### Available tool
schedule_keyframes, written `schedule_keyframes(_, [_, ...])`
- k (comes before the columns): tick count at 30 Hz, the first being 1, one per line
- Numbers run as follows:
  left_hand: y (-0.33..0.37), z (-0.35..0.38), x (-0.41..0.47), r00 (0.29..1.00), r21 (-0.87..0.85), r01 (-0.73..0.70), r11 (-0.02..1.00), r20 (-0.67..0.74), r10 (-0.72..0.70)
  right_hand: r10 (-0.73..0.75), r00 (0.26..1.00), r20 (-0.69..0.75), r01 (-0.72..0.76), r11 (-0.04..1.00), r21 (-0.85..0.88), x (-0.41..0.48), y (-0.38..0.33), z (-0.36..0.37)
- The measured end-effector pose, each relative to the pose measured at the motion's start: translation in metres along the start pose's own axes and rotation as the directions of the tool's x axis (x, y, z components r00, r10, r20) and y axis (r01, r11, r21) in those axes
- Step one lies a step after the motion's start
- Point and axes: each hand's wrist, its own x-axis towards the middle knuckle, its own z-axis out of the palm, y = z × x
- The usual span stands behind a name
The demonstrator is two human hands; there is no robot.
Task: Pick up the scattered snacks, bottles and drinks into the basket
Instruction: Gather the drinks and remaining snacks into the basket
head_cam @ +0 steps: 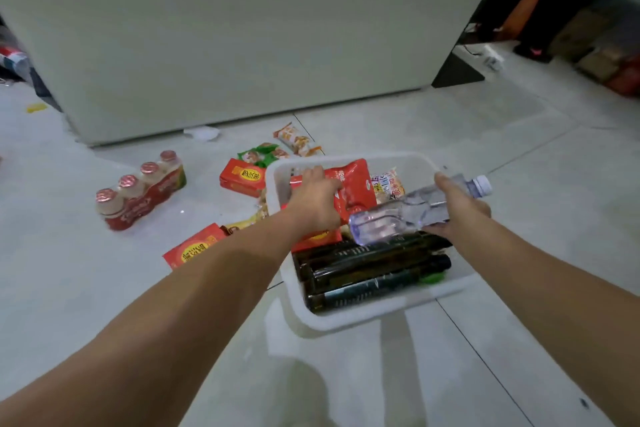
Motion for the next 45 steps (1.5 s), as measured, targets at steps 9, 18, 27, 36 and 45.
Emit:
schedule_keyframes(9, [-0.017, 0.02, 0.016, 1.0, 0.065, -0.021, 0.998, 0.022, 0.02, 0.129, 0.988, 0.083, -0.1, 0.952, -0.289, 0.018, 0.01, 0.013])
schedule_keyframes(18, [-0.053, 0.005, 0.021, 0.964, 0.124, -0.028, 0.992, -0.26, 0.059, -0.51, 0.824, 0.248, 0.227, -0.105, -0.968, 0.023, -0.024, 0.029])
schedule_keyframes(27, [-0.165, -0.061, -0.052, 0.851, 0.235, 0.394, 0.889, -0.459, -0.256, -0.34, 0.315, 0.886, 0.769, -0.456, -0.448, -0.05, -0.006, 0.191])
schedule_keyframes(36, [-0.251, -0.103, -0.16, 0.665, 0.21, 0.708, 0.674, -0.518, -0.537, -0.129, 0.025, 0.991, 0.801, -0.591, -0.097, -0.119, 0.056, 0.279])
schedule_keyframes(45, [-0.29, -0.064, -0.17, 0.612, 0.1, 0.761, 0.641, -0.438, -0.658, 0.17, -0.057, 0.984, 0.724, -0.671, 0.158, -0.116, 0.114, 0.296])
